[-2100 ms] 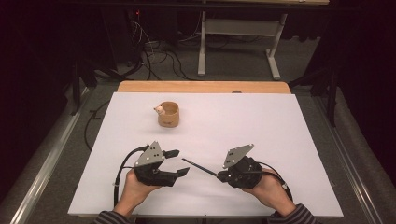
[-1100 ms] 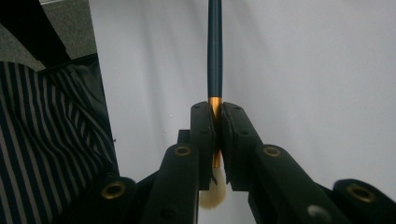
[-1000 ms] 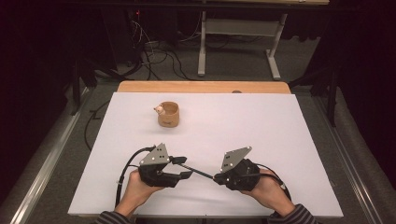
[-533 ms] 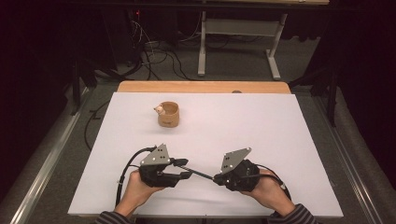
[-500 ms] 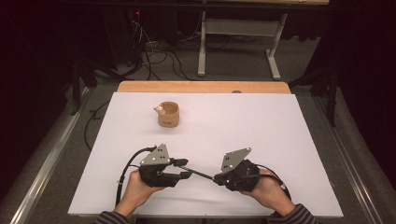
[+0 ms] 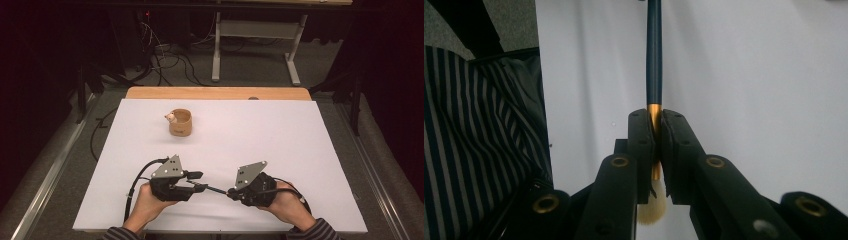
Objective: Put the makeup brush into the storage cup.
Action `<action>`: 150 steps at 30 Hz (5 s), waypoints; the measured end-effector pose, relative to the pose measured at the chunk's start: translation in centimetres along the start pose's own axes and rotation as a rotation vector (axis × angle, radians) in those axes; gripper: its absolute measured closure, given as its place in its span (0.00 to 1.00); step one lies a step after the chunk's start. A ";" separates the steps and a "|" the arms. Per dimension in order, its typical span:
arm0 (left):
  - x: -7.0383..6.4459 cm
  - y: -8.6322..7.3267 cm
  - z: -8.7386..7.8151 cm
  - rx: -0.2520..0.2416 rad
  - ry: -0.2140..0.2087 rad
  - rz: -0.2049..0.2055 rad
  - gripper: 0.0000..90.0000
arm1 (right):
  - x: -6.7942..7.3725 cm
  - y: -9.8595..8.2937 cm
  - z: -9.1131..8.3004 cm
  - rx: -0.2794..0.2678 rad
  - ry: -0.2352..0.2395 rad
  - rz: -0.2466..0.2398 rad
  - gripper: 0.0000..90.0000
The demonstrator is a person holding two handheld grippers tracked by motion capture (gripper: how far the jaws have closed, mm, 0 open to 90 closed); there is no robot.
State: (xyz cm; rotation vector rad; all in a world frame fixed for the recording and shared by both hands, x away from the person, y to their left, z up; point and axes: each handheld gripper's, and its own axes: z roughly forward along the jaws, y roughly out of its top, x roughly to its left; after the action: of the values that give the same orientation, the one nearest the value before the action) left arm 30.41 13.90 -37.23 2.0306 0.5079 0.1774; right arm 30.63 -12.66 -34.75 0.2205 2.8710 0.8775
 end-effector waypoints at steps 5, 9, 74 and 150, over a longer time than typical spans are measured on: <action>-0.2 0.0 0.2 0.010 -0.011 0.009 0.67 | 0.0 0.0 -0.1 -0.008 0.002 0.003 0.96; -0.2 0.0 0.2 0.011 -0.021 0.009 0.71 | -0.1 -0.1 -0.1 -0.009 0.001 0.004 0.96; -0.3 -0.4 0.3 0.044 -0.051 0.029 0.67 | 0.1 -0.3 -1.1 -0.067 0.005 -0.023 0.96; -0.2 0.6 -2.3 -0.082 0.060 -0.028 0.94 | 0.2 -2.1 -0.3 -0.268 -0.229 0.145 0.54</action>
State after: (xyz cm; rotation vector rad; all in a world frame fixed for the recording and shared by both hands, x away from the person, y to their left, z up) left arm 29.62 15.46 -35.56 1.9419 0.5572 0.2392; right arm 30.20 -14.55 -35.70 0.4697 2.5207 1.1664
